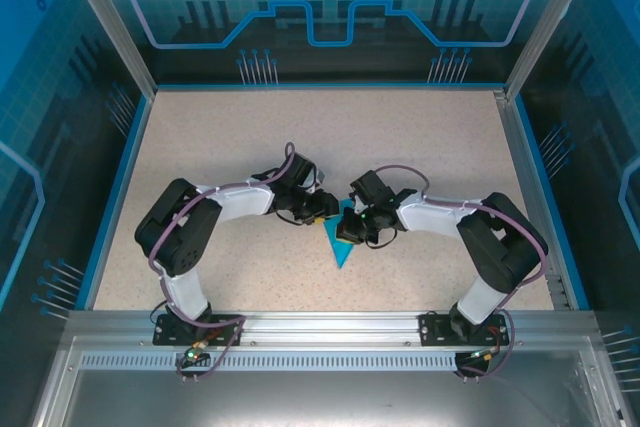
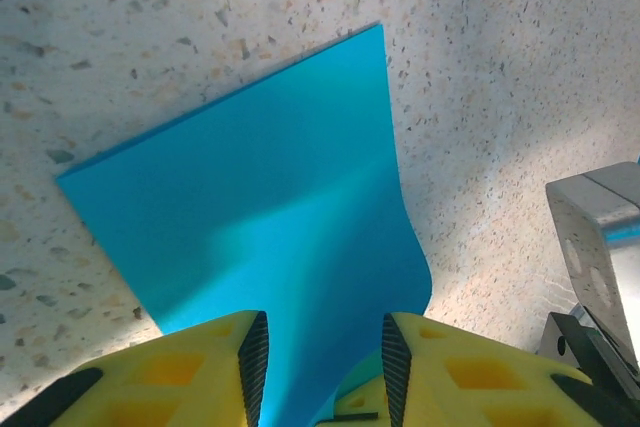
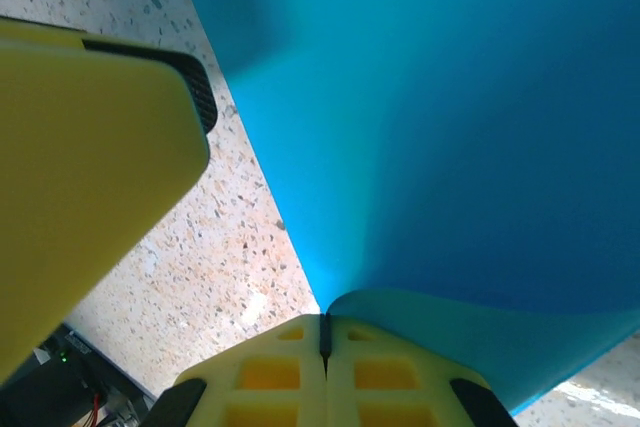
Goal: Fold a paper plane with a square sheet of paper (pick it up from the middle)
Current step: Third fold the triangle at the center of the table.
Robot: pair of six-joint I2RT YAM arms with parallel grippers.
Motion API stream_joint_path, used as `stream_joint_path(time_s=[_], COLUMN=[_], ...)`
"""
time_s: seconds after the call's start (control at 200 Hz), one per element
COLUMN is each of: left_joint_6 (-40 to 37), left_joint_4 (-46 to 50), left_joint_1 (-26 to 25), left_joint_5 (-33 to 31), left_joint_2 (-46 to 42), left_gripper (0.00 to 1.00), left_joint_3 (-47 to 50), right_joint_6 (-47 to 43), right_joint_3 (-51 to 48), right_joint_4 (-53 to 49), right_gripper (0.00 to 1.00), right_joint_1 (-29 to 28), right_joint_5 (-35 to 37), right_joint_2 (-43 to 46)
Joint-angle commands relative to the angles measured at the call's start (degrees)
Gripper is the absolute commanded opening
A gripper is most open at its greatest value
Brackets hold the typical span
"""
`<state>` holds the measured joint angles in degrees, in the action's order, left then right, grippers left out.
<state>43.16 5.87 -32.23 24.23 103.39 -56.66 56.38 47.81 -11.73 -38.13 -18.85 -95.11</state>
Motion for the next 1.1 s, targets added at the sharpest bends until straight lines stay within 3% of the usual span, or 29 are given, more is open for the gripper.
stream_joint_path(time_s=[0.0,0.61,1.096], left_joint_6=[-0.41,-0.97,-0.98], left_joint_4=[1.11,2.46,2.84], left_joint_1=[-0.38,-0.34,-0.38], left_joint_5=[-0.23,0.56,0.82], left_joint_2=[1.14,3.66,4.58], left_gripper=[0.38,0.38,0.38], left_joint_3=[0.56,-0.65,-1.07], right_joint_6=[1.01,3.2,4.71], right_joint_3=[-0.8,-3.47,-7.29], right_joint_4=[1.64,1.78,10.04], right_gripper=[0.0,0.0,0.0], right_joint_1=[-1.2,-3.09,-3.3], right_joint_5=[0.99,5.3,6.33], right_joint_2=[-0.69,0.77,2.96])
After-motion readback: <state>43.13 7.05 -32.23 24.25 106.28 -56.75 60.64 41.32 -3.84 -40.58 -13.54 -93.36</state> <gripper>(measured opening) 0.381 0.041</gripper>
